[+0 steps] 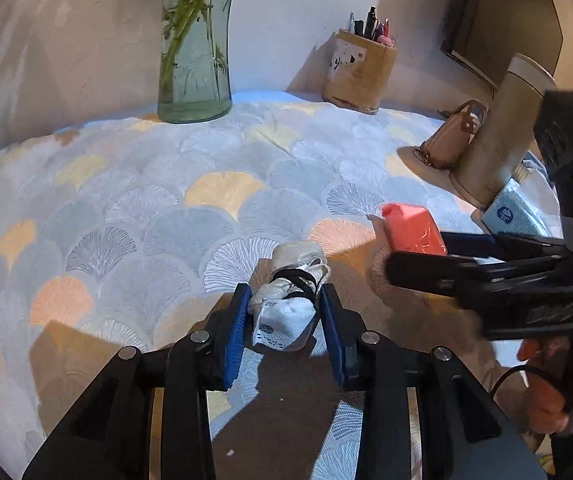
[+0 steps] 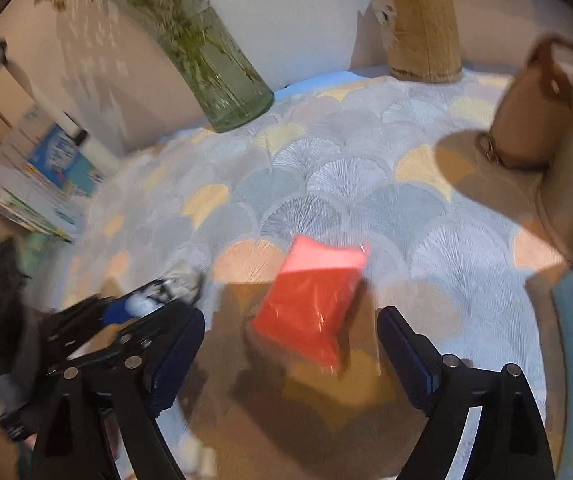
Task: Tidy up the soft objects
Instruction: 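Carry mask and orange pouch to the glass bowl and open both tools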
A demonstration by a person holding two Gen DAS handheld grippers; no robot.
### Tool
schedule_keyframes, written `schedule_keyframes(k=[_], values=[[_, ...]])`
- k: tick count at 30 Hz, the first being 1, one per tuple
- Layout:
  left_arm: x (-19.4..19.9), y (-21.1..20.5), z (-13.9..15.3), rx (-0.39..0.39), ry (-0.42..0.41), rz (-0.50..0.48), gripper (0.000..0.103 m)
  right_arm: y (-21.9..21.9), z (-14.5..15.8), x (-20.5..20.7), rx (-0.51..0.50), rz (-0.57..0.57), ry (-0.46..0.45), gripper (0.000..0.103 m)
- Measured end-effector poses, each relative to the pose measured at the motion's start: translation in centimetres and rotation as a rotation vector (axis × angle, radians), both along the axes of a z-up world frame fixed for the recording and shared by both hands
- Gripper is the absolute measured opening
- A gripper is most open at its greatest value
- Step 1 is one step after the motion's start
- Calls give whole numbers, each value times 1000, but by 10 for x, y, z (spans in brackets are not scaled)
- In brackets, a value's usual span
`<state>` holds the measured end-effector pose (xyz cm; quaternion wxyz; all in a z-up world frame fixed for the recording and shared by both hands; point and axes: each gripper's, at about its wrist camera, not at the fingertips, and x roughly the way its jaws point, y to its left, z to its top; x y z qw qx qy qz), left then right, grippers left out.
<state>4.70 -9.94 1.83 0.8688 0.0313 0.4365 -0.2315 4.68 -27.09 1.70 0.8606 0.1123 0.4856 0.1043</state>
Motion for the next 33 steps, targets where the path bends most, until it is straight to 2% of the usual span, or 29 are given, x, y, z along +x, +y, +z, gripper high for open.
schedule_keyframes(k=[2, 3, 6, 10, 15, 19, 22, 26, 29, 33], values=[[0, -3, 1, 8, -9, 2, 32, 15, 1, 4, -89, 8, -16, 62], [-3, -3, 5, -1, -27, 0, 32, 19, 1, 5, -114, 21, -19, 41], [-10, -8, 22, -43, -55, -7, 32, 22, 10, -6, -138, 53, -58, 41], [-27, -34, 58, -68, -125, -62, 32, 11, 49, -39, -136, 61, -147, 41], [-61, -90, 105, -165, -195, -220, 32, -39, 105, -83, -126, -5, -246, 41], [-82, -155, 131, -196, -225, -337, 32, -100, 137, -116, -119, -112, -285, 41], [-89, -208, 137, -191, -217, -405, 32, -153, 153, -134, -123, -204, -312, 41], [-96, -273, 130, -112, -246, -427, 32, -228, 163, -142, -103, -312, -303, 41], [-87, -308, 121, -94, -235, -409, 32, -271, 161, -130, -88, -365, -276, 41], [-68, -339, 110, -87, -208, -381, 32, -310, 150, -103, -35, -376, -228, 41]])
